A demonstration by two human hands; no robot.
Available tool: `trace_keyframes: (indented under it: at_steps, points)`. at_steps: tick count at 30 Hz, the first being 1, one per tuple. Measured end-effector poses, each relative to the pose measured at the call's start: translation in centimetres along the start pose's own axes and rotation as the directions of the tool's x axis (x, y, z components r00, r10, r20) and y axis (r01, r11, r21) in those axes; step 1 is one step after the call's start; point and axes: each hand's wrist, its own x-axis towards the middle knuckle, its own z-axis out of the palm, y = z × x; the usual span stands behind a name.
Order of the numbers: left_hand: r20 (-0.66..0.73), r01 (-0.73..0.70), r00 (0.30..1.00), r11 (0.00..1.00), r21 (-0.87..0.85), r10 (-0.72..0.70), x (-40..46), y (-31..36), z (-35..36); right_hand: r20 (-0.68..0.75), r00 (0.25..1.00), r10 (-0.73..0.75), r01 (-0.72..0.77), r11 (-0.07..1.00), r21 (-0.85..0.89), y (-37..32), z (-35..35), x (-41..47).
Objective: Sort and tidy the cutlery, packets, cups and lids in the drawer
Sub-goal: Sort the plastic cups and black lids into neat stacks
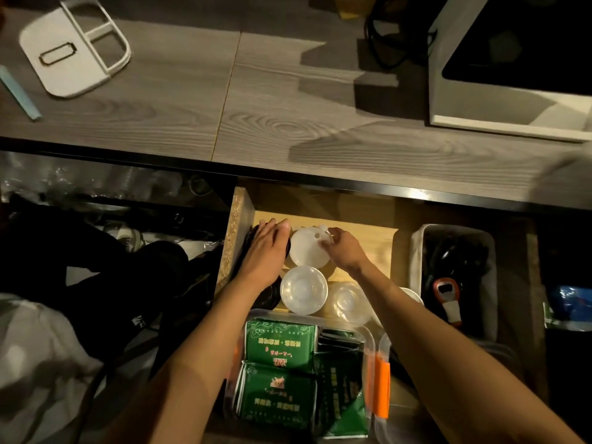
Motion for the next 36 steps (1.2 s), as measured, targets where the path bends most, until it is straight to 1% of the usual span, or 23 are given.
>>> trace_keyframes:
  at_steps: [2, 4, 6, 8, 12, 14, 17, 19, 23, 25, 27, 29, 32, 33, 36]
  points:
    - [0.001, -0.018, 1.000, 1.000, 0.005, 0.018, -0.4, 0.0, -0.2, 0.014, 1.000, 0.020, -0.020, 0.999, 0.030, -0.3, 0.1, -0.3]
    - [-0.014, -0.036, 0.999, 0.999, 0.021, 0.036, -0.8, -0.2, -0.3, -0.011, 0.999, 0.035, -0.034, 0.998, 0.059, -0.5, 0.0, -0.6]
    - [-0.085, -0.038, 0.996, 0.999, 0.036, 0.041, -1.3, -0.4, -0.3, -0.093, 0.995, 0.025, -0.018, 0.997, 0.081, -0.7, -0.1, -1.0]
    - [-0.137, 0.002, 0.991, 1.000, 0.019, 0.000, -2.0, -0.3, -0.3, -0.177, 0.984, 0.022, 0.001, 0.992, 0.130, -0.8, -0.3, -1.6]
    - [-0.072, 0.053, 0.996, 0.996, 0.072, -0.048, -3.3, 0.5, -0.1, -0.246, 0.969, -0.035, 0.079, 0.982, 0.171, -1.0, -0.5, -3.0]
    - [-0.082, 0.040, 0.996, 0.996, 0.077, -0.034, -3.8, 0.8, -0.2, -0.271, 0.960, -0.065, 0.125, 0.970, 0.207, -1.4, -0.8, -4.0]
    - [-0.106, 0.038, 0.994, 0.998, 0.041, -0.033, -4.5, 1.2, -0.3, -0.304, 0.949, -0.089, 0.182, 0.939, 0.291, -1.9, -1.5, -5.6]
    - [-0.143, 0.010, 0.990, 1.000, -0.006, -0.011, -5.4, 1.8, -0.4, -0.312, 0.945, -0.097, 0.210, 0.913, 0.350, -2.2, -2.0, -6.9]
    - [-0.231, -0.077, 0.972, 0.980, -0.182, 0.033, -8.1, 3.7, -0.4, -0.329, 0.932, -0.153, 0.288, 0.862, 0.417, -3.1, -3.1, -10.6]
    - [-0.245, -0.109, 0.968, 0.962, -0.251, 0.046, -9.6, 4.3, 0.2, -0.337, 0.924, -0.179, 0.325, 0.833, 0.447, -3.2, -3.5, -12.9]
    - [-0.228, -0.162, 0.970, 0.927, -0.337, 0.086, -11.6, 4.7, 1.0, -0.353, 0.914, -0.200, 0.359, 0.804, 0.474, -2.9, -3.8, -15.6]
    - [-0.188, -0.135, 0.981, 0.881, -0.454, 0.054, -13.7, 5.2, 1.8, -0.364, 0.905, -0.220, 0.386, 0.783, 0.488, -2.5, -3.9, -18.1]
    - [-0.167, -0.132, 0.985, 0.786, -0.604, 0.037, -17.6, 6.3, 3.2, -0.361, 0.902, -0.235, 0.401, 0.767, 0.501, -1.4, -3.9, -21.9]
    - [-0.159, -0.131, 0.987, 0.769, -0.626, 0.039, -18.9, 6.6, 3.5, -0.359, 0.903, -0.235, 0.400, 0.767, 0.502, -0.9, -3.8, -23.0]
    - [-0.109, -0.096, 0.993, 0.762, -0.641, 0.033, -21.9, 6.2, 4.7, -0.357, 0.913, -0.198, 0.365, 0.786, 0.498, 1.1, -3.1, -26.0]
